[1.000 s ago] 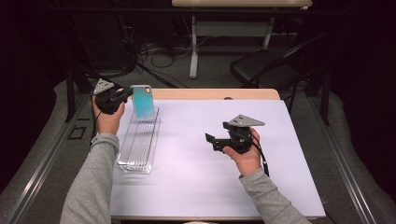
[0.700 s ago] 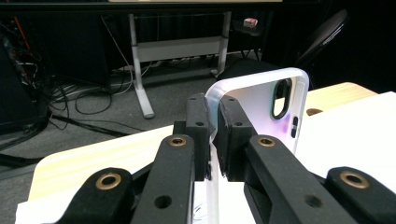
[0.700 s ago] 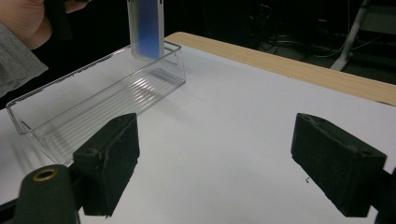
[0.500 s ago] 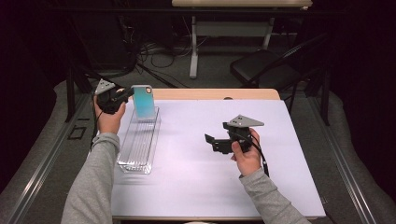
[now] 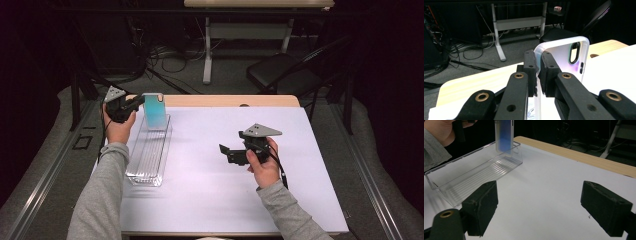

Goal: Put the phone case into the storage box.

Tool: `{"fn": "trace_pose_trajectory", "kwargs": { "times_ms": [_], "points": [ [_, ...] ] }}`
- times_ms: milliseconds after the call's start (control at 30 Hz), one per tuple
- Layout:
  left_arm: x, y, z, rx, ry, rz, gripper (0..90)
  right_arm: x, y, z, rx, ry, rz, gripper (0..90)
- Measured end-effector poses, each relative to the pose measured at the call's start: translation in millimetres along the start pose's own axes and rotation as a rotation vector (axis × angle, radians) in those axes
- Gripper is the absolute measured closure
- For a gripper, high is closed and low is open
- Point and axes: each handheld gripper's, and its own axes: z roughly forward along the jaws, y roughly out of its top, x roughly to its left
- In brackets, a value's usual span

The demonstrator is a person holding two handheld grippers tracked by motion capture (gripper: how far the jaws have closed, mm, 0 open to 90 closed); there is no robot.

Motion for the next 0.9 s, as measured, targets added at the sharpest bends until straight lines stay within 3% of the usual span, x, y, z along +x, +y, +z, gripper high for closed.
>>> {"fn": "trace_pose_trajectory", "kwargs": {
  "times_ms": [300,900],
  "points": [
    [1.2,-1.0,1.4,-0.009,-0.01,0.001,84.3,0.6,-2.4,1.5,-0.008,-0.045,-0.041,13.9],
    [5.9,-9.1,4.2,-0.015,-0.017,-0.002,84.3,1.0,-3.5,1.3,-0.007,-0.053,-0.05,13.9]
  ]
}}
